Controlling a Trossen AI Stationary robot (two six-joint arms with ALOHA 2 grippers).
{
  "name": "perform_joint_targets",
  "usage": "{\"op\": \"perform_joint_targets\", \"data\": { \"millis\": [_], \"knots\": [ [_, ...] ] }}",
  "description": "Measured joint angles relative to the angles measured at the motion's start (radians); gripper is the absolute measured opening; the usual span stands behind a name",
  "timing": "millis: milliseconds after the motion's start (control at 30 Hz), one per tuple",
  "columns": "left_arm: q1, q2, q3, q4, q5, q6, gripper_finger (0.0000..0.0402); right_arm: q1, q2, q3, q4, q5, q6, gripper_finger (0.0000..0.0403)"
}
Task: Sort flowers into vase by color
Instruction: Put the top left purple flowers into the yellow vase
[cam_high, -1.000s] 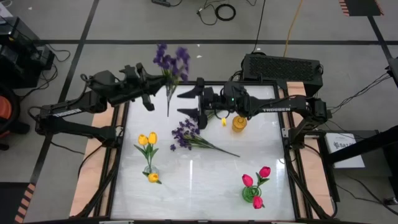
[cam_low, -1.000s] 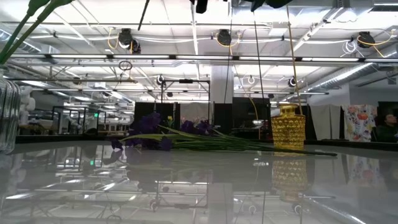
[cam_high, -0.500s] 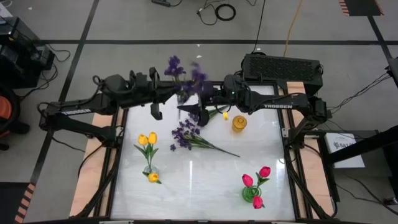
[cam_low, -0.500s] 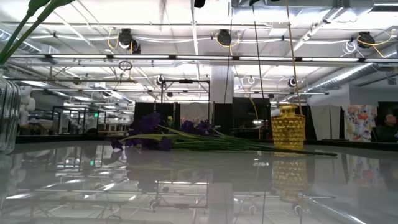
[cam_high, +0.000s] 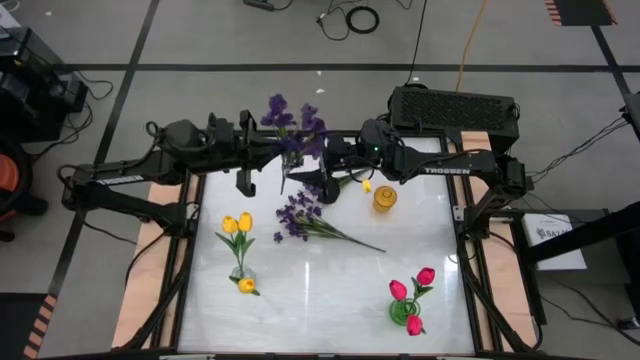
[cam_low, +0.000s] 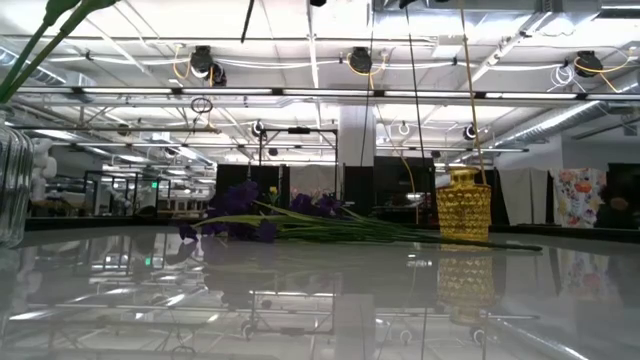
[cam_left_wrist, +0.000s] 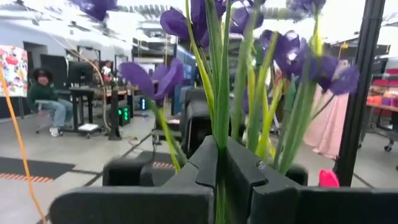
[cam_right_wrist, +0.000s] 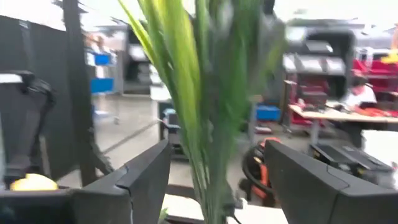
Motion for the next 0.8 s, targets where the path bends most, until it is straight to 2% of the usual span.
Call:
{"op": "perform_joint_targets", "data": {
  "millis": [167, 267, 433, 633, 700, 800],
  "knots": [
    [0.000, 0.014, 0.000, 0.008, 0.000, 0.000, 0.0015, 0.008, 0.000, 0.000, 0.007, -0.016, -0.001, 0.0247],
    [0.000, 0.023, 0.000, 0.011, 0.000, 0.000, 0.0015, 0.013, 0.000, 0.000, 0.006, -0.021, -0.001, 0.0226],
    [-0.002, 0.044, 0.000, 0.015, 0.002, -0.002, 0.0015, 0.012, 0.000, 0.000, 0.006, -0.032, 0.022, 0.0162],
    [-0.024, 0.048, 0.000, 0.010, 0.002, -0.002, 0.0021, 0.013, 0.000, 0.000, 0.005, -0.032, 0.046, 0.0049],
    [-0.038, 0.045, 0.000, 0.001, -0.007, 0.007, 0.0034, 0.012, 0.000, 0.000, 0.001, -0.033, 0.053, 0.0016],
    [-0.071, 0.025, 0.000, -0.048, -0.022, 0.030, 0.0081, 0.012, -0.004, 0.000, -0.024, -0.042, 0.074, 0.0015]
  ]
}}
